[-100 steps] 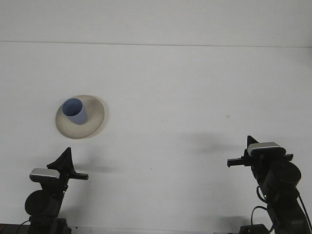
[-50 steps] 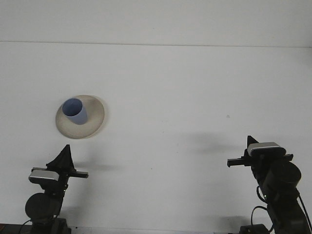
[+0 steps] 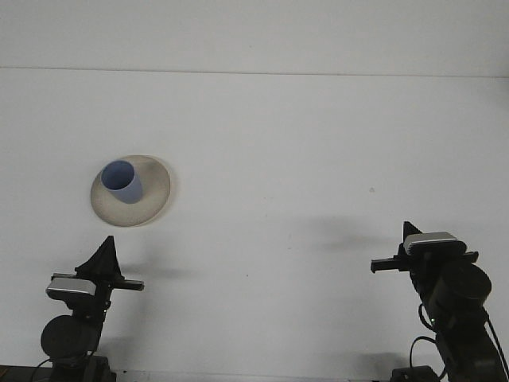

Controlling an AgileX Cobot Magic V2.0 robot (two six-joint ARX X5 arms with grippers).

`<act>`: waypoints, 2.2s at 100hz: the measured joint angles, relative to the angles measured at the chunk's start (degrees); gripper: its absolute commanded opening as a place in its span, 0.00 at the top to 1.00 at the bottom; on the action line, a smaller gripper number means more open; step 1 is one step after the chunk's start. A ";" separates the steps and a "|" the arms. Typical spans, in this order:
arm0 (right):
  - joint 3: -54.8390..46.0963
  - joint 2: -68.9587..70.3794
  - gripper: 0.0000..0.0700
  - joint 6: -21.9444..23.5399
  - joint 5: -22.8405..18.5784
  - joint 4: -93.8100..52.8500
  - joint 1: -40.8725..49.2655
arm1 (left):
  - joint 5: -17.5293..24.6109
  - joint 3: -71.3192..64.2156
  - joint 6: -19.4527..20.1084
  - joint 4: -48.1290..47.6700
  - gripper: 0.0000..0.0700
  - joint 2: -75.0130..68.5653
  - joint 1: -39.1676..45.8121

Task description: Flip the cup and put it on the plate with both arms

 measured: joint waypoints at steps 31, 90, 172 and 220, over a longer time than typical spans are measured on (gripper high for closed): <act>0.00 0.00 1.00 0.00 0.00 0.00 0.00 | 0.00 0.00 0.00 0.00 0.98 0.00 0.00; -5.18 -7.91 1.00 0.00 -0.04 5.99 -1.57 | 0.00 0.00 0.00 0.00 0.98 0.00 0.00; -32.06 -32.72 1.00 0.00 -0.02 24.22 -7.67 | 0.00 0.00 -0.02 0.00 0.98 0.00 0.00; -37.24 -32.72 1.00 0.00 -0.04 32.63 -7.67 | 0.00 0.00 -0.02 -0.02 0.98 0.00 0.00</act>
